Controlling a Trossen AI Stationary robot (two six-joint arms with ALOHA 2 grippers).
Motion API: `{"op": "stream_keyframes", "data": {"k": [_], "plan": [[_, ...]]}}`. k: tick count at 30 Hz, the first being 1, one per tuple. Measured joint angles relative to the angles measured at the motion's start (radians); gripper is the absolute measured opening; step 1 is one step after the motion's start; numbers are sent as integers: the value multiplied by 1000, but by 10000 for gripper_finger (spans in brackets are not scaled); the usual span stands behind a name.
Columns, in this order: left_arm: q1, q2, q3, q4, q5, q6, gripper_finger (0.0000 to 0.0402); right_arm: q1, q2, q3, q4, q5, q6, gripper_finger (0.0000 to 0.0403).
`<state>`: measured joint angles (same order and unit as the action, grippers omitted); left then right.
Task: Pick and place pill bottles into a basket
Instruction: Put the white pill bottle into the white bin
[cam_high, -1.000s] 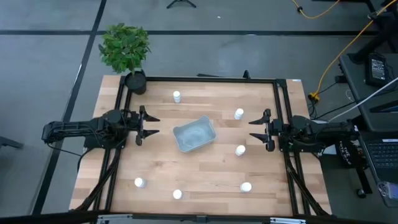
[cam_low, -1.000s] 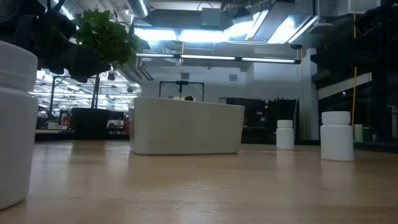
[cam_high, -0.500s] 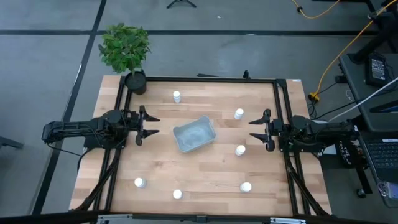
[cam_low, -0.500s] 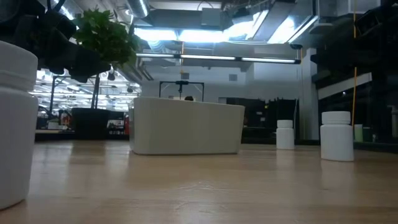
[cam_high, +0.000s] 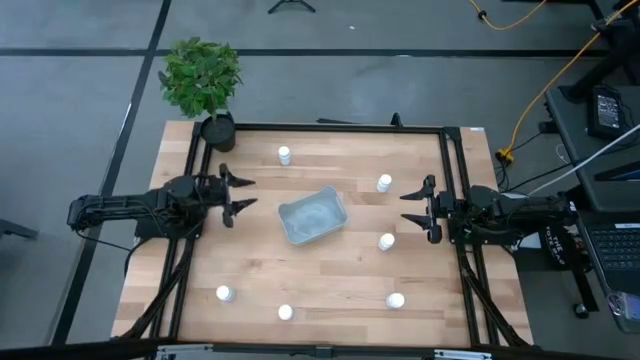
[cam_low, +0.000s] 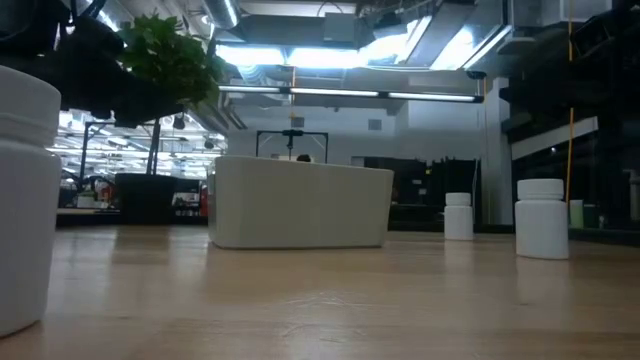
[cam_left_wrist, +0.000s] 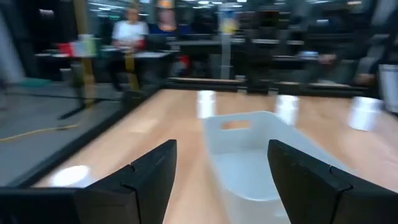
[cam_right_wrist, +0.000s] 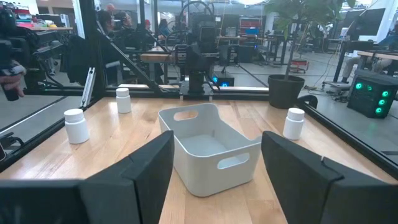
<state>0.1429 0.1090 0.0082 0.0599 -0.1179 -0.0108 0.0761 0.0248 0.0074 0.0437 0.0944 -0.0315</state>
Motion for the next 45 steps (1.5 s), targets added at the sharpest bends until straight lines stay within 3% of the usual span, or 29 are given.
{"op": "stream_keyframes", "data": {"k": [6,10,14,19,26,29,32,35,37,40,45], "plan": [[1,0,0,106,-167,-54,244,0,0,0,2,2,-58,245],[0,0,0,160,-236,-55,242,0,0,0,5,10,-192,245],[0,0,0,210,-298,-90,242,0,0,0,12,10,-213,245],[0,0,0,288,-363,-190,242,-2,1,1,97,36,47,245],[0,0,0,324,-468,-378,242,-8,1,1,243,106,268,245],[1,0,0,327,-475,-418,242,-20,1,1,296,197,346,245],[9,0,0,340,-470,-422,242,-34,3,10,283,205,344,245],[12,0,0,435,-388,-422,242,-46,27,66,262,198,316,245],[11,0,0,511,-327,-369,241,-56,60,136,213,198,278,245],[12,1,3,625,-320,-289,240,-77,137,280,45,205,218,245],[11,23,75,642,-293,-283,239,-124,327,554,-164,210,132,245]]}}
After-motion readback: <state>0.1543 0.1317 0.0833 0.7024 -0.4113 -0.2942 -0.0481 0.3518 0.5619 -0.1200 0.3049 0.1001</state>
